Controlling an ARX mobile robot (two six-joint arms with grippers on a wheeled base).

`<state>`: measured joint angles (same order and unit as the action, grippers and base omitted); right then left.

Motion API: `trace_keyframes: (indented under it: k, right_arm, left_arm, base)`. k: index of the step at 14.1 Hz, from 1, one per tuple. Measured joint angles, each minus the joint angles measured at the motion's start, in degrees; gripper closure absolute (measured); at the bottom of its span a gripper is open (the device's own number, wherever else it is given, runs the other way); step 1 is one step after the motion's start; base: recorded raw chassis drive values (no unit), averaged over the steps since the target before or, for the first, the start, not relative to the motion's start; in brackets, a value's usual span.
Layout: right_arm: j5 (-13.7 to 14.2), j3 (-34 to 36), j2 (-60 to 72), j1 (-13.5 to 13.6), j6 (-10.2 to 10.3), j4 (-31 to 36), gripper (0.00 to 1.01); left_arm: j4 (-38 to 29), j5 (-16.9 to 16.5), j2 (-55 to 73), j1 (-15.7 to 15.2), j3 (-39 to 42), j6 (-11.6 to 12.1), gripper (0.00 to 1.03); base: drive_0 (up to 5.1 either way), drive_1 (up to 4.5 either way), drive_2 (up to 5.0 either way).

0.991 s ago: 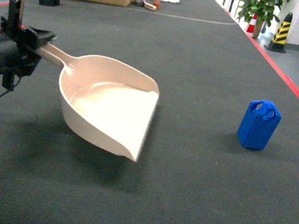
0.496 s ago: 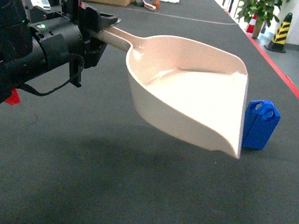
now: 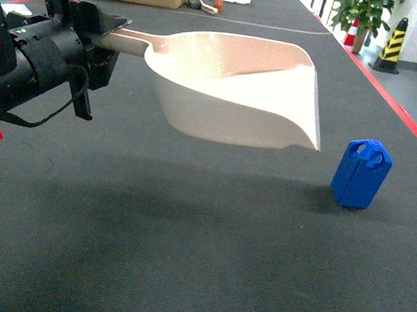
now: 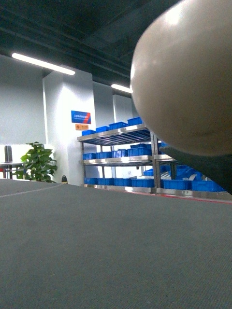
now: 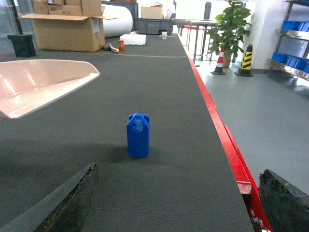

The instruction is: Place part in tray to right shelf

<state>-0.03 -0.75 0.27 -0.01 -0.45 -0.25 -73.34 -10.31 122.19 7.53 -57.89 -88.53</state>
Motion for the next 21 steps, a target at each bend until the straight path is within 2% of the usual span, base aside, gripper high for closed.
trace_keyframes:
  k: [1, 2, 3, 4, 5, 7, 10, 12, 14, 16, 17, 18, 19, 21]
  right_arm:
    - [2.6, -2.5, 3.4, 0.3, -1.5, -7.9, 0.03]
    - [0.9, -6.8, 25.2, -3.4, -5.2, -0.1, 0.03]
    - [-2.2, -10.8, 41.3, -4.1, -5.9, 10.6, 0.03]
    - [-4.1, -14.3, 51.6, -4.1, -6.1, 15.8, 0.03]
    - [-4.4, -17.5, 59.5, -3.4, -6.1, 18.4, 0.03]
    - [-4.2, -22.8, 69.6, -2.1, -6.6, 19.4, 0.03]
    - [-4.0, -32.6, 83.1, -0.4, -6.8, 18.9, 0.03]
    - [-3.7, -41.9, 92.6, 0.9, -6.7, 17.8, 0.03]
    - [-3.3, -46.2, 96.6, 1.7, -6.5, 16.3, 0.03]
    - [-3.3, -47.7, 98.0, 1.9, -6.5, 16.0, 0.03]
    - [-3.2, -51.1, 101.7, 2.4, -6.4, 15.2, 0.03]
    - [-2.7, -61.1, 111.4, 4.5, -4.9, 12.9, 0.03]
    - [-1.9, -68.8, 118.8, 5.8, -3.8, 12.0, 0.12]
    - [-1.5, -69.1, 119.7, 6.4, -3.5, 13.0, 0.34]
  left_arm:
    - [0.0, 0.0, 0.0, 0.2, 0.0, 0.0, 0.89]
    - [-0.1, -0.3, -0.1, 0.4, 0.0, 0.0, 0.89]
    - [0.0, -0.2, -0.1, 0.5, 0.0, 0.0, 0.89]
    - [-0.2, -0.2, -0.1, 0.5, 0.0, 0.0, 0.89]
    - [-0.1, -0.2, -0.1, 0.5, 0.0, 0.0, 0.89]
    - [0.0, -0.2, -0.1, 0.4, 0.1, 0.0, 0.89]
    - [0.0, -0.2, -0.1, 0.4, 0.1, 0.0, 0.89]
    - [0.0, -0.2, -0.1, 0.4, 0.1, 0.0, 0.89]
    - [0.0, -0.2, -0.1, 0.4, 0.1, 0.0, 0.89]
    - [0.0, -0.2, -0.1, 0.4, 0.1, 0.0, 0.89]
    - [0.0, -0.2, -0.1, 0.4, 0.0, 0.0, 0.89]
    - [0.0, -0.2, -0.1, 0.4, 0.1, 0.0, 0.89]
    - [0.0, -0.2, -0.1, 0.4, 0.1, 0.0, 0.89]
    - [0.0, -0.2, -0.1, 0.4, 0.1, 0.0, 0.89]
  base:
    - [0.0, 0.00, 0.0]
    - [0.0, 0.00, 0.0]
    - [0.0, 0.00, 0.0]
    - [0.0, 0.00, 0.0]
    - [0.0, 0.00, 0.0]
    - [0.0, 0.00, 0.0]
    - [0.0, 0.00, 0.0]
    - [0.0, 0.00, 0.0]
    - [0.0, 0.00, 0.0]
    - [0.0, 0.00, 0.0]
    - [0.0, 0.00, 0.0]
    - [0.0, 0.00, 0.0]
    - [0.0, 0.00, 0.0]
    - [0.0, 0.00, 0.0]
